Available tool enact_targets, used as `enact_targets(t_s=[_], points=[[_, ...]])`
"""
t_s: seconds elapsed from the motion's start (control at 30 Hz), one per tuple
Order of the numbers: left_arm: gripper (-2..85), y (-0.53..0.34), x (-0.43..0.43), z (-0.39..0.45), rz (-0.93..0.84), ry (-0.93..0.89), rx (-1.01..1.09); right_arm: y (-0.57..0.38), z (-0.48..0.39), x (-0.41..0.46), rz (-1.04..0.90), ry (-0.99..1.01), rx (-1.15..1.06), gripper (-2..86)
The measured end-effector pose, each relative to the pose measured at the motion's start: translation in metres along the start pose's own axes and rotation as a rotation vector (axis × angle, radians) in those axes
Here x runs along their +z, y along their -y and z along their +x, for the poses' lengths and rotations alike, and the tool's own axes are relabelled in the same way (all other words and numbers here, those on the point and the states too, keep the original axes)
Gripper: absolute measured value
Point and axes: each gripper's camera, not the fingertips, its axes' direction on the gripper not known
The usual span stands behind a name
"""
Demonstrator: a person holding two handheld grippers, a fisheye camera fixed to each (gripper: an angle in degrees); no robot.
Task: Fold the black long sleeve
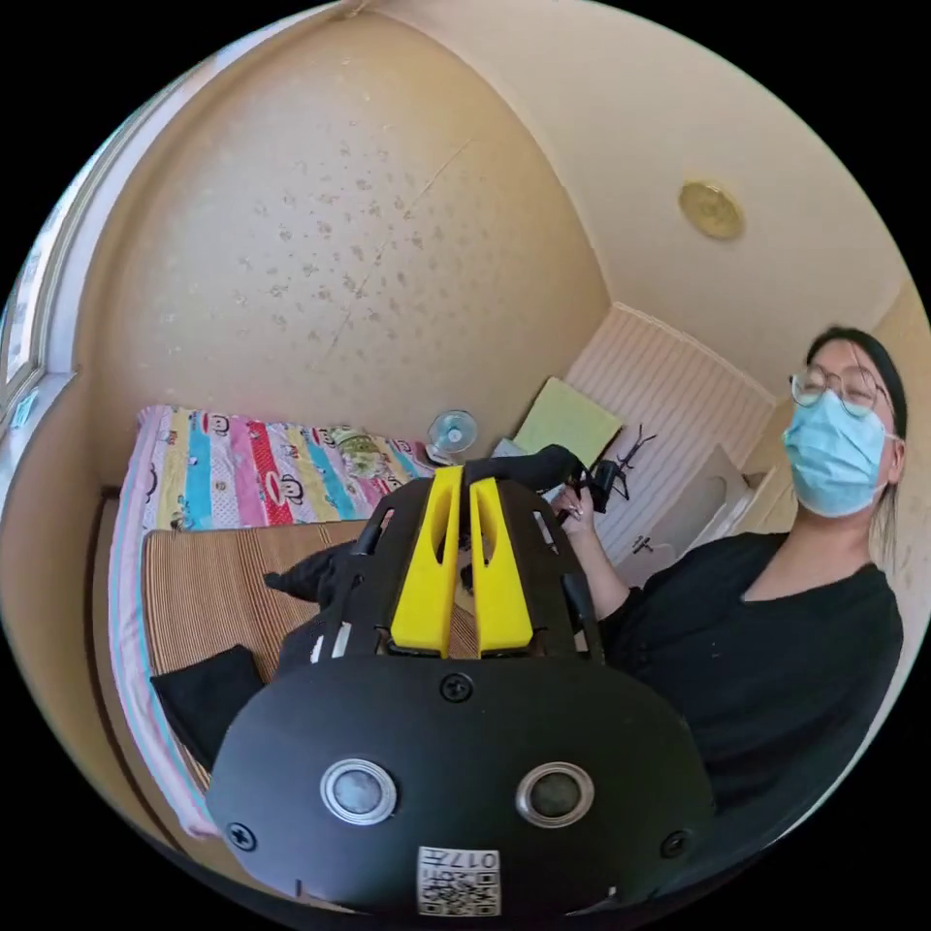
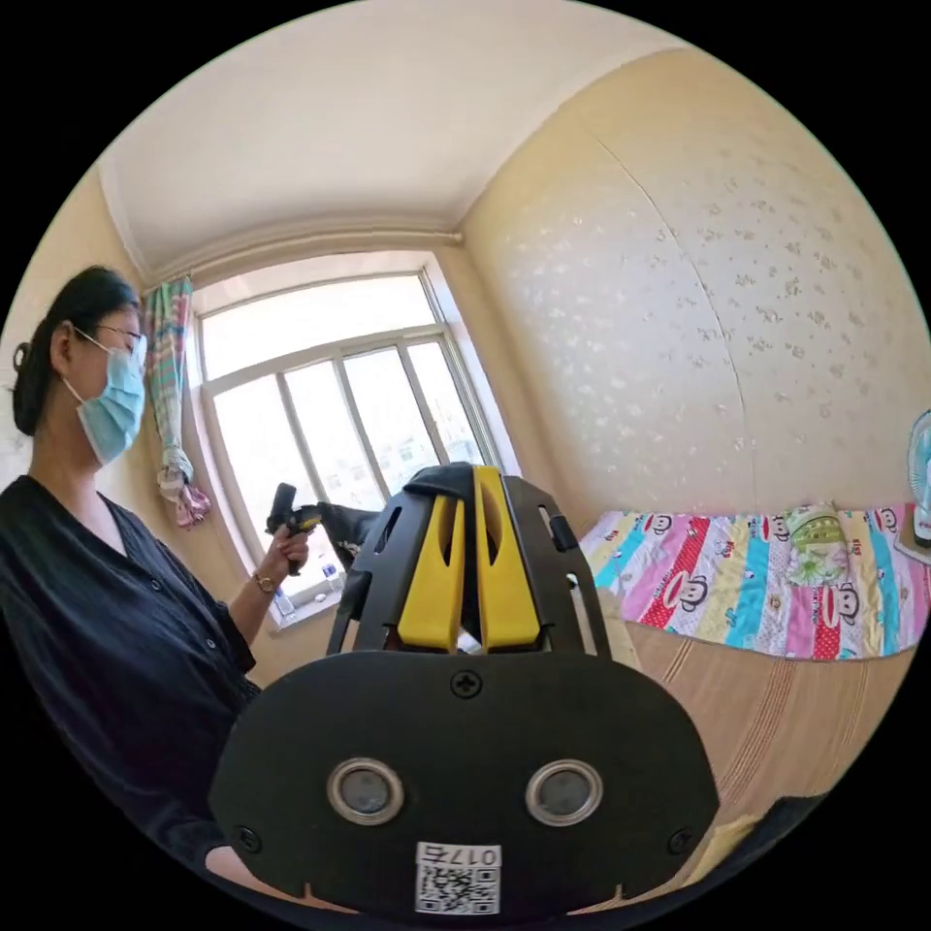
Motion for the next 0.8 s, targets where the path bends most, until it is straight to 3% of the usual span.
enact_targets(t_s=[0.13, 0.23, 0.43, 0.57, 0.63, 0.8], points=[[-0.9, -0.002, -0.006, 0.019, 0.102, -0.266, 0.201, -0.012, -0.012, -0.049, -0.023, 0.126, -0.069, 3.7], [-0.9, 0.002, -0.007, 0.021, 0.179, -0.389, 0.247, -0.005, -0.038, -0.066, -0.099, 0.083, -0.166, 3.7], [-0.9, 0.033, 0.045, -0.038, 0.288, -0.382, -0.009, 0.018, -0.016, -0.048, -0.179, -0.120, -0.092, 3.5], [-0.8, 0.045, 0.155, -0.151, 0.087, -0.164, -0.351, 0.008, 0.129, 0.021, -0.440, -0.407, 0.161, 3.3], [-0.6, 0.042, 0.220, -0.219, -0.016, -0.088, -0.457, -0.017, 0.250, 0.081, -0.586, -0.496, 0.248, 3.3], [2.5, 0.013, 0.383, -0.407, -0.288, 0.279, -0.618, -0.092, 0.497, 0.224, -0.803, -0.711, 0.272, 2.9]])
